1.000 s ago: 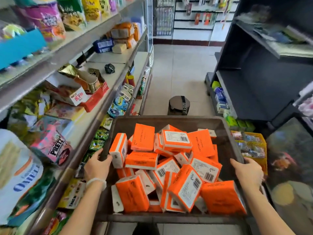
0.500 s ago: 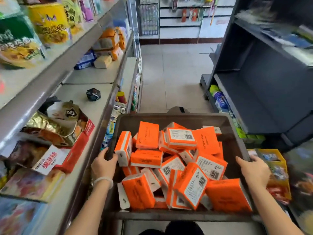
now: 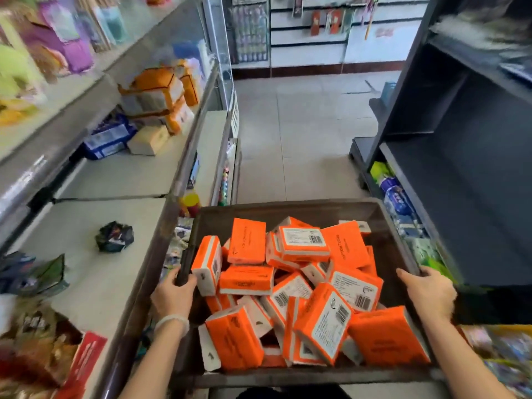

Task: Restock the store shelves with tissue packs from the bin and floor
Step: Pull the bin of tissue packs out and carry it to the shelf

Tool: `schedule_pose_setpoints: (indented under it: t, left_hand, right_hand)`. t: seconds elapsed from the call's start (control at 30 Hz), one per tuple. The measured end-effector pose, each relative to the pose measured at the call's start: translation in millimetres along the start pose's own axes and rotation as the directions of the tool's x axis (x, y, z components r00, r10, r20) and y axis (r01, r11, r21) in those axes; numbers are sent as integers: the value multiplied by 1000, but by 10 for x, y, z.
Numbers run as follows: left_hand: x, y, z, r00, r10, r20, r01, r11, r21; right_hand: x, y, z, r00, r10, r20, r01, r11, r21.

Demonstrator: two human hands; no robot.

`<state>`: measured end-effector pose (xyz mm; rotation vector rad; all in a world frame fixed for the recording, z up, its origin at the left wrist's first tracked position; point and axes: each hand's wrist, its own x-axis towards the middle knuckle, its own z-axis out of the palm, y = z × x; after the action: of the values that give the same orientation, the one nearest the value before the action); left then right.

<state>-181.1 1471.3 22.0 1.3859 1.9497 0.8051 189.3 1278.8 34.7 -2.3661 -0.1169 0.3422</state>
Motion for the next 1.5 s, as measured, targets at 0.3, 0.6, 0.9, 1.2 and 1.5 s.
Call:
schedule_pose_setpoints:
  t: [0.3, 0.6, 0.9, 1.2, 1.5]
  left_hand:
    - [1434, 1310, 1013, 999, 9, -37, -11, 999, -33]
    - [2983, 2371, 1990, 998, 52, 33, -52, 999, -5]
    - [4591, 3729, 3018, 972, 174, 160, -174, 985, -16]
    - [5619, 4721, 4137, 922, 256, 291, -268, 963, 1]
    - [6469, 5781, 5668, 829, 315, 463, -367, 930, 25]
  right_hand:
    - [1456, -1411, 866, 999, -35, 2, 34, 999, 31]
    - [2589, -2549, 1800, 998, 18, -64, -15, 999, 47]
    - [3577, -3671, 2614, 973, 156, -168, -139, 984, 109]
    - [4504, -4384, 3096, 940, 237, -244, -204, 967, 153]
    - [5470, -4835, 3489, 846, 423, -325, -350, 900, 260]
